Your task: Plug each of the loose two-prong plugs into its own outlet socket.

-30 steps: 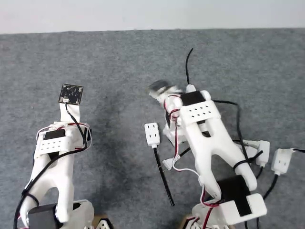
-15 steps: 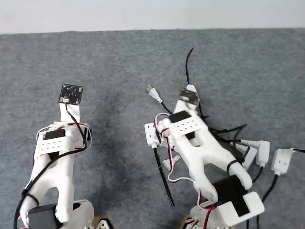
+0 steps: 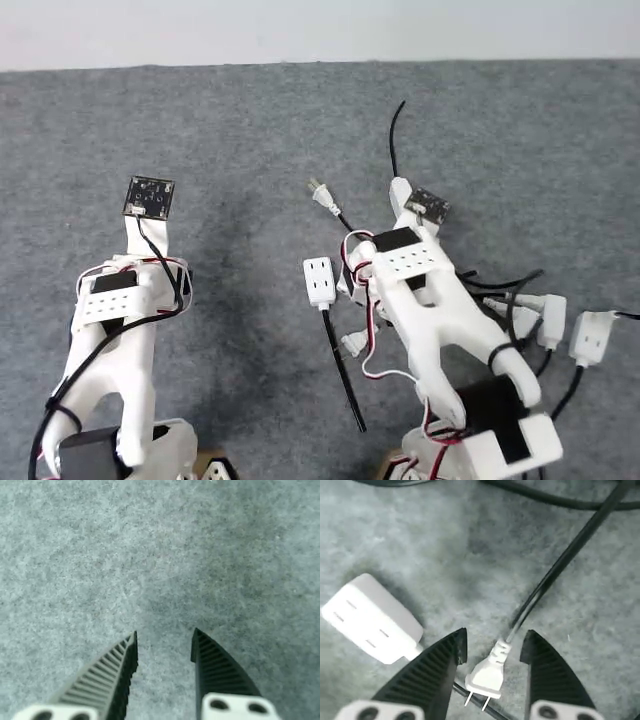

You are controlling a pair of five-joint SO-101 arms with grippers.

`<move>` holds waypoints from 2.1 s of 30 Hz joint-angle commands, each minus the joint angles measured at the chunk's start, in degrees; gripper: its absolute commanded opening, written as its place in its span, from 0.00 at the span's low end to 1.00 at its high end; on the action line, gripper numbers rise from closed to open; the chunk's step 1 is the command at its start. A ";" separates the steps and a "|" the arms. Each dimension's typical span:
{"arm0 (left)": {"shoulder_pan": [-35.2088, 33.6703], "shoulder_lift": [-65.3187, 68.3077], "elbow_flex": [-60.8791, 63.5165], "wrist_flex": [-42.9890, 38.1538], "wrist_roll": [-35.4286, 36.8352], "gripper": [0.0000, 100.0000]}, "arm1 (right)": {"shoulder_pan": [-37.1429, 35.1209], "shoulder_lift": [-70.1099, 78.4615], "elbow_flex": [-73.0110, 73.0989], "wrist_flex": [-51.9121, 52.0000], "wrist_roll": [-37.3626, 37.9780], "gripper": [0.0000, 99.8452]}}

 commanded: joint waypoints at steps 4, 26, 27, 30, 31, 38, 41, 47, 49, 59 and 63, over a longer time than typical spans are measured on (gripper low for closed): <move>-0.18 -0.26 -1.36 -1.23 -0.62 0.17 | 0.40 -3.21 6.51 -4.97 1.58 0.20; -0.18 -0.26 -1.36 -1.23 -0.62 0.17 | 3.91 -1.10 10.90 -15.78 7.56 0.00; -0.18 -0.26 -1.36 -1.23 -0.62 0.17 | 4.35 -1.19 10.90 -15.60 8.26 0.01; -0.18 -0.26 -1.36 -1.23 -0.62 0.17 | 4.70 -1.63 10.90 -15.34 10.73 0.01; -0.18 -0.26 -1.36 -1.23 -0.62 0.17 | 4.53 -1.63 10.90 -15.25 12.31 0.01; -0.18 -0.26 -1.36 -1.23 -0.62 0.17 | 5.85 -1.63 8.26 -13.67 36.48 0.01; -0.18 -0.26 -1.36 -1.23 -0.62 0.17 | 7.96 -1.63 5.63 -10.68 48.53 0.01; -0.18 -0.26 -1.36 -1.23 -0.62 0.17 | 8.75 -1.54 3.87 -6.11 67.69 0.01; -0.18 -0.26 -1.36 -1.23 -0.62 0.17 | 8.92 -1.54 2.64 -4.09 72.62 0.01; -0.18 -0.26 -1.27 -1.23 -0.62 0.17 | 10.86 -3.65 -3.52 5.49 74.73 0.12; -0.18 -0.26 -1.27 -1.23 -0.62 0.17 | 10.59 -6.64 -3.43 9.80 73.76 0.16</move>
